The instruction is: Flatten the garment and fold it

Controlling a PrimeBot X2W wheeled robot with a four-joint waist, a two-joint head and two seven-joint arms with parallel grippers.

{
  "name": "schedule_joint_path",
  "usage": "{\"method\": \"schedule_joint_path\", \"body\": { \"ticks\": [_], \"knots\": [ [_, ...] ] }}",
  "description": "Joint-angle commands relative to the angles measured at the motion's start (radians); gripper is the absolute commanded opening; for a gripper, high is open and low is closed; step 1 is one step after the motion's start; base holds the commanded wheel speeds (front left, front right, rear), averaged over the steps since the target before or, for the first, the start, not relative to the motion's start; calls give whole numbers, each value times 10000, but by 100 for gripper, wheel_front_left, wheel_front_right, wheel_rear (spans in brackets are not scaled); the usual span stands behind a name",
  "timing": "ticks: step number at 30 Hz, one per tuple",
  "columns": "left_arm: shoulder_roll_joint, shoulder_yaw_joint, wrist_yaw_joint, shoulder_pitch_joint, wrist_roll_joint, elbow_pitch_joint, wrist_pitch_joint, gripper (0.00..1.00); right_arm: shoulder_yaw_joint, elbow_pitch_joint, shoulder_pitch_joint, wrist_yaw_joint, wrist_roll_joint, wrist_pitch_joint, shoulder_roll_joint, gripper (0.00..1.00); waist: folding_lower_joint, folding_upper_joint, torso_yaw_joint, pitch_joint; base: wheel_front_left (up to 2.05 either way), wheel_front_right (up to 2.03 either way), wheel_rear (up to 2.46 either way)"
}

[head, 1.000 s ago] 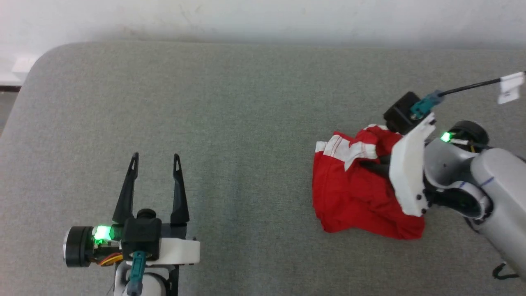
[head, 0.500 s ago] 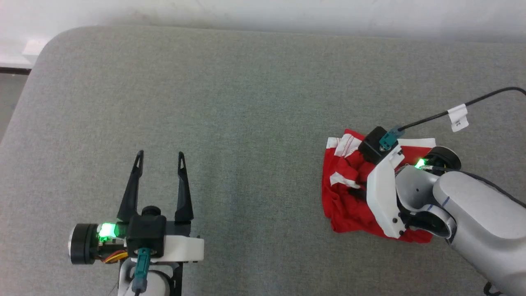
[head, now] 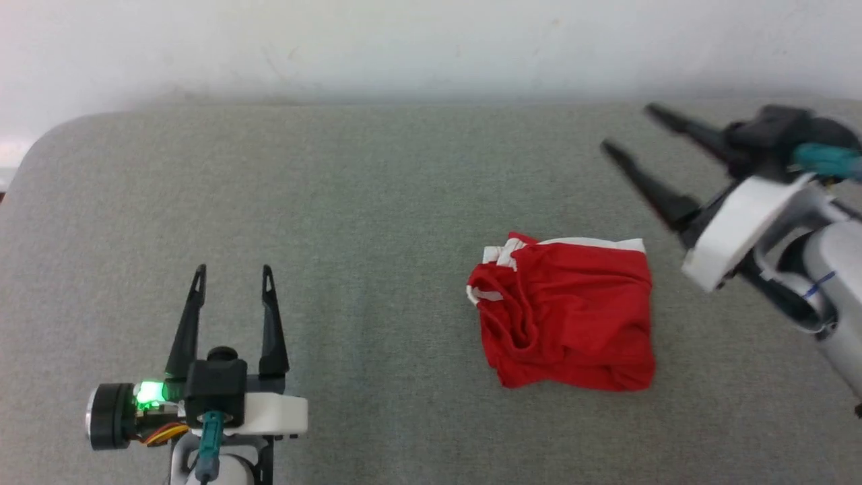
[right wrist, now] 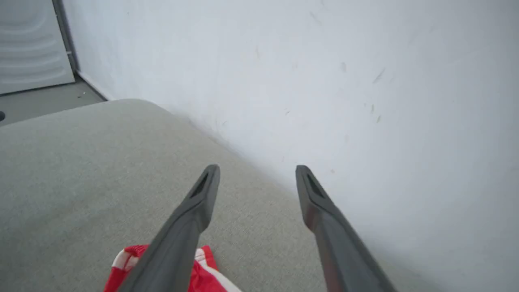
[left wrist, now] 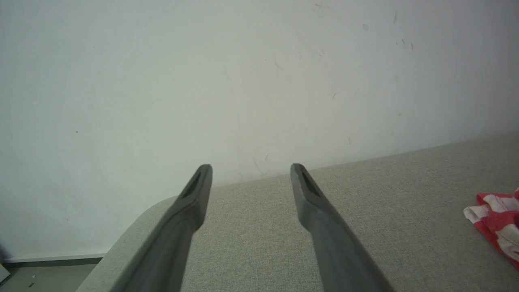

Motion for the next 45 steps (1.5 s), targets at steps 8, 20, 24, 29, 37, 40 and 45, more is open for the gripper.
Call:
{"method": "schedule_joint_path", "body": {
  "ticks": [8,20,24,29,37,40,45],
  "knots": [
    [124,374,-69,218,-158,-164,-47,100,-4467,501,2096,-11,-2534,-2589,1523,100,1,1,-570,-579,0,0,0],
    [19,514,-306,702,-199,-529,-47,100,-7706,-2213,6160,-11,-4900,-2689,4606,100,1,1,-503,-778,0,0,0],
    [-63,463,-379,777,-154,-502,-47,100,-7597,-2194,7115,-11,-5072,-2690,5148,100,1,1,-417,-794,0,0,0],
    [-148,441,-428,801,-116,-441,-47,100,-7545,-2063,7590,-11,-5357,-2690,5472,100,1,1,-360,-796,0,0,0],
    [-210,482,-474,781,-93,-356,-47,100,-7956,-2564,5859,-11,-5303,-2691,4904,100,1,1,-409,-837,0,0,0],
    [-222,493,-519,760,-97,-329,-47,100,-7819,-2333,4846,-11,-5061,-2258,4277,100,1,1,-390,-856,0,0,0],
    [-259,500,-566,748,-101,-351,-47,100,-7195,-2036,3566,-11,-4341,-230,3442,100,1,1,-336,-809,0,0,0]
  ]
}}
